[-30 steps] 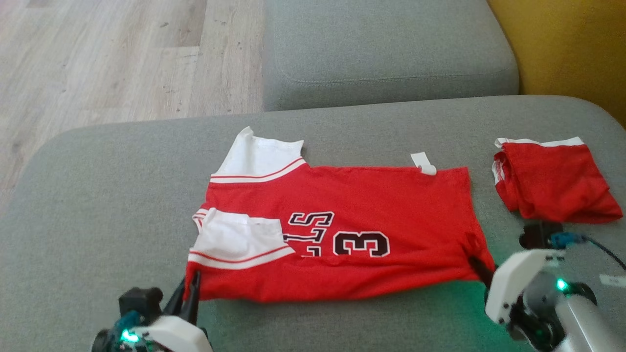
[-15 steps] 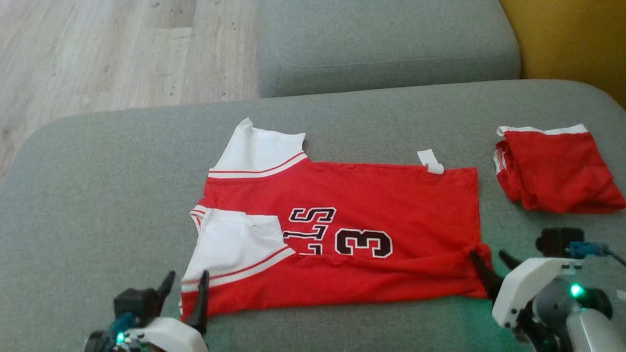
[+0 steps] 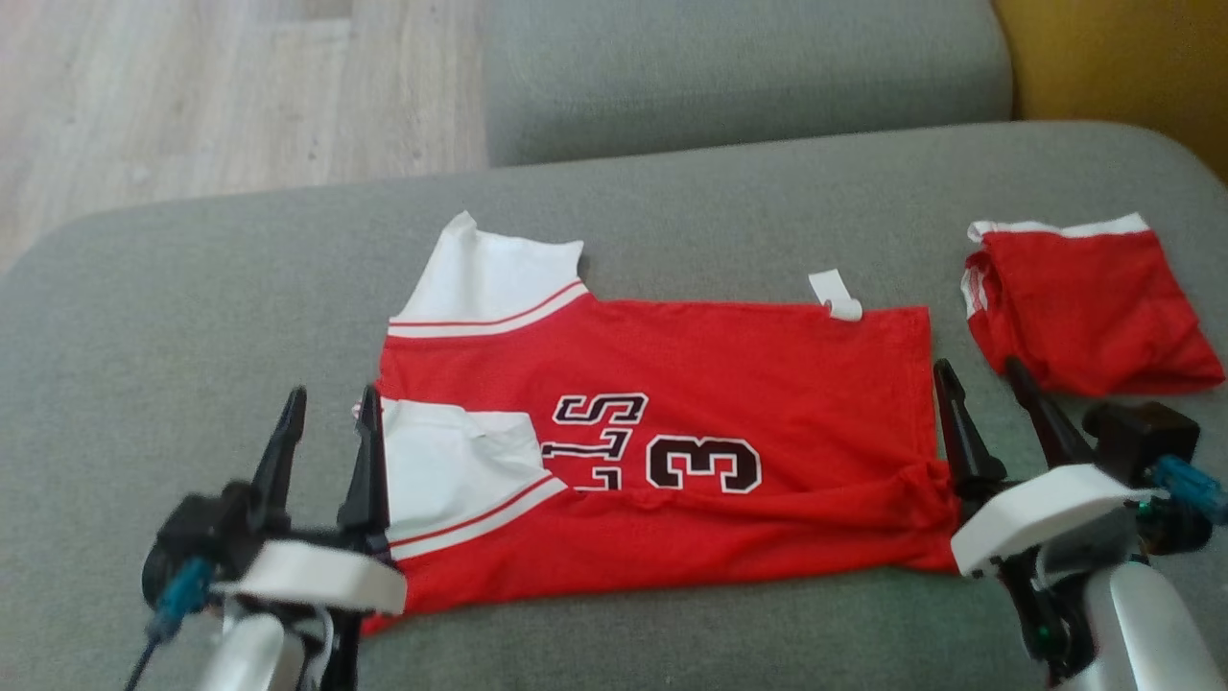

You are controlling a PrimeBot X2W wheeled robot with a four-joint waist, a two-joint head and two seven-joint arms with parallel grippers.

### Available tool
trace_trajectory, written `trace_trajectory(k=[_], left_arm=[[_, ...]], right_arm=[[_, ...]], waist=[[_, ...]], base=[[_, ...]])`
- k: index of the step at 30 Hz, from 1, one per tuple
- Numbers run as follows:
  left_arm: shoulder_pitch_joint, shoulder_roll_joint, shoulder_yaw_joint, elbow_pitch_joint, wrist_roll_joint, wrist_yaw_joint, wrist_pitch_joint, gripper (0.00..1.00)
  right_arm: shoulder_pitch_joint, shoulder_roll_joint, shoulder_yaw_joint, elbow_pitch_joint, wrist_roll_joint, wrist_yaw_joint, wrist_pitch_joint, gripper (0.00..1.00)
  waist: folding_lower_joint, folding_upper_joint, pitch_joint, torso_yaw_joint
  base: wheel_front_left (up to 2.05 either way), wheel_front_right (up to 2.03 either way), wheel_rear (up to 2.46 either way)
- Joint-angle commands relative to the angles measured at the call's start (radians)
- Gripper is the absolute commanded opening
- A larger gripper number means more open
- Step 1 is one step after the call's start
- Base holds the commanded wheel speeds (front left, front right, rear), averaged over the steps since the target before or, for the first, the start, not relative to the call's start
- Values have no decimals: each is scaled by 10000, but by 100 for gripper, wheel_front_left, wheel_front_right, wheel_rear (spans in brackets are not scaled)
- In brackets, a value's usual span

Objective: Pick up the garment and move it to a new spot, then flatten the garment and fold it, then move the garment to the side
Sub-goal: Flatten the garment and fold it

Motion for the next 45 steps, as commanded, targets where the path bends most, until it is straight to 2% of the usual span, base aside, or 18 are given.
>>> trace_trajectory(k=[1,5,10,14,22,32,45], left_arm=[[-913,215,359,-263,11,-71,8,100],[-1933,503,252,83,128,-232,629,100],[-3941,1241,-112,992,179,-973,2264,100],[-5718,1799,-354,2067,-205,-1373,3714,100],[-7884,2828,-1486,3931,-935,-1518,5539,100],[-8914,3295,-2607,4885,-1899,-1522,5839,100],[-9873,3461,-3684,5804,-2673,-1523,5764,100]], right_arm=[[-675,20,241,-368,-124,-7,-231,100],[-1169,113,416,-356,-239,-7,-388,100],[-2141,82,691,-404,-427,-7,-344,100],[-3036,16,913,-342,-505,-7,-293,100],[-4238,140,1292,26,-529,-7,-477,100],[-4590,415,1437,371,-386,-7,-839,100],[-4802,515,1447,490,-359,-7,-1034,100]], waist=[[0,0,203,-110],[0,0,696,-323],[0,0,1638,-663],[0,0,2389,-957],[0,0,3263,-1459],[0,0,3817,-1792],[0,0,4363,-2105]], base=[[0,0,0],[0,0,0],[0,0,0],[0,0,0],[0,0,0],[0,0,0],[0,0,0]])
